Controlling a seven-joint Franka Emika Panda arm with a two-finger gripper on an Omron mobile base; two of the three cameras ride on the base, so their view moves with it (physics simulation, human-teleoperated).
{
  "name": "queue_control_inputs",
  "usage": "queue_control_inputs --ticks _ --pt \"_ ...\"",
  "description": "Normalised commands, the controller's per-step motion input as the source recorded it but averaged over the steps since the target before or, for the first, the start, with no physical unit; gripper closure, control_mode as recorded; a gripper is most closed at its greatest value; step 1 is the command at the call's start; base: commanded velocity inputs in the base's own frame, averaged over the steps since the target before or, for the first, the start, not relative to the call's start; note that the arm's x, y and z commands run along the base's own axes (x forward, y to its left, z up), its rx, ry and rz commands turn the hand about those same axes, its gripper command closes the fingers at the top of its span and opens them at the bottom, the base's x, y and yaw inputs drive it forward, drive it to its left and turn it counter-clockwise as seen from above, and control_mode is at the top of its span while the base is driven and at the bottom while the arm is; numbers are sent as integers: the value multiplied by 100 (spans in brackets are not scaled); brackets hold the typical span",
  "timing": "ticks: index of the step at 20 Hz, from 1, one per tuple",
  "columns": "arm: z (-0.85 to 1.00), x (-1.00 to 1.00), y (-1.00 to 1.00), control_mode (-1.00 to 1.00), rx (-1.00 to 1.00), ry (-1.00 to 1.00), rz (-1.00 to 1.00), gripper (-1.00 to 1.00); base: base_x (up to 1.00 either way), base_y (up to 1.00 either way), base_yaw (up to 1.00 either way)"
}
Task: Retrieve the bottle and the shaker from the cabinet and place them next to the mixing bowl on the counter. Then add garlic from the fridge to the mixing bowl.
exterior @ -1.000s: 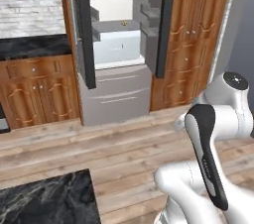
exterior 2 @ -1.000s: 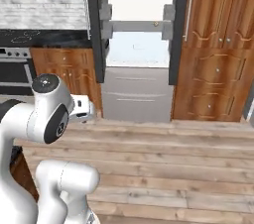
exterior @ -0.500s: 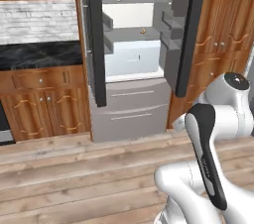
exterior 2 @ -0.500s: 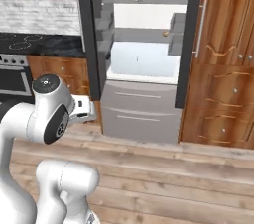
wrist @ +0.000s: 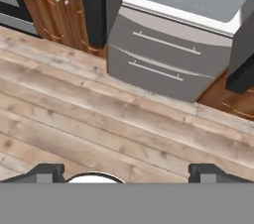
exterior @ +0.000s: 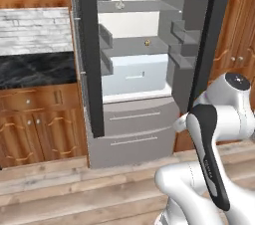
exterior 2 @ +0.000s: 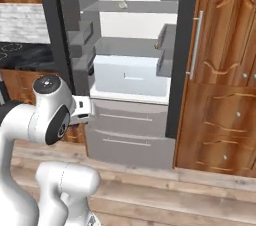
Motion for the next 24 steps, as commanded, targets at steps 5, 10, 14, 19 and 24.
queue_control_inputs --ticks 5,10,14,19,24 --pt "0 0 0 100 0 0 0 -100 100 -23 -8" --pt "0 0 0 100 0 0 0 -100 90 -18 -10" --pt "0 0 0 100 0 0 0 -100 65 2 -3" --pt "0 0 0 100 0 0 0 -100 79 -17 4" --pt "0 0 0 100 0 0 0 -100 78 -33 12"
